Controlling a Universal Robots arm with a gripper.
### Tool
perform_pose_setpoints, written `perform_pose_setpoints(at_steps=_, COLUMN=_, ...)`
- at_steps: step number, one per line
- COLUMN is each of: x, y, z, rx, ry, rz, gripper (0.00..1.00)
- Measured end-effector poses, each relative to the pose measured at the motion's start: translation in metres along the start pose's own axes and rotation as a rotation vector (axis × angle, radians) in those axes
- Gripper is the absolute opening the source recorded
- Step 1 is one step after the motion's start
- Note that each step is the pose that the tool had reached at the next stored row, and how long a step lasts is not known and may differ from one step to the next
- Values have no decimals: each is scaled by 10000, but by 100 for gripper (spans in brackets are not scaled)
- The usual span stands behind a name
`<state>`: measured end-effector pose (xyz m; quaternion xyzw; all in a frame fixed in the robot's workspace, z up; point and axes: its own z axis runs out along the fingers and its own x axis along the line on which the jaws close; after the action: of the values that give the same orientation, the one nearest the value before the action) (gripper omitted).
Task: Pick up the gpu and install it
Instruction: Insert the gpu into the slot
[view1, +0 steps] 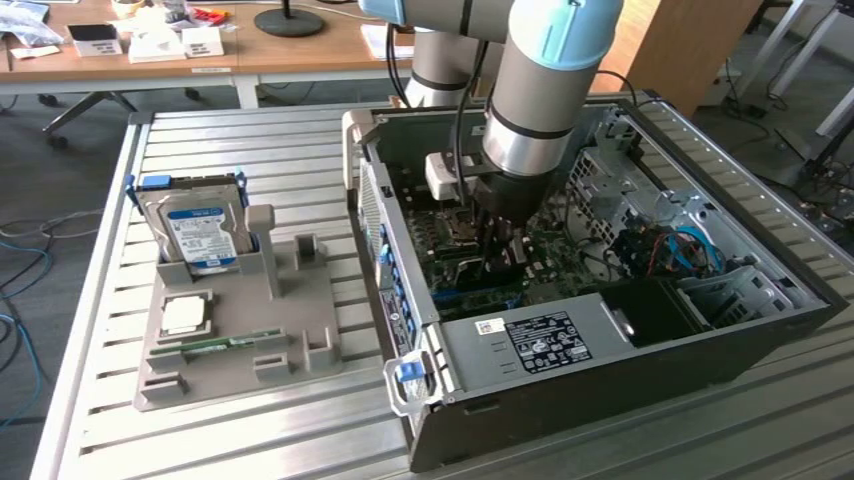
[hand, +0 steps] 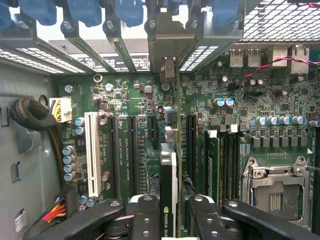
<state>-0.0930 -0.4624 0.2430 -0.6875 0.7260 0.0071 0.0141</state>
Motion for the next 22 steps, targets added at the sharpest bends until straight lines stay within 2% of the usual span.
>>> perform_pose_setpoints(at_steps=14, x=0, y=2, z=3, rx=1, ry=-6, rz=4, gripper=27)
perform_pose_setpoints(at_steps=16, x=-1, y=1, z=1, rx=0, ry=-2, rz=2, gripper=39)
perform_pose_setpoints(at_steps=17, x=0, y=0, z=1, rx=0, ry=-1, rz=0, gripper=39)
perform_pose_setpoints(at_steps=20, x=0, y=0, z=0, rx=0, ry=-1, rz=0, gripper=57)
perform_pose_setpoints(at_steps=21, x=0, y=0, z=0, rx=0, ry=0, rz=0, gripper=57)
perform_pose_setpoints(at_steps=22, x=0, y=0, z=0, rx=0, ry=-1, rz=0, gripper=62)
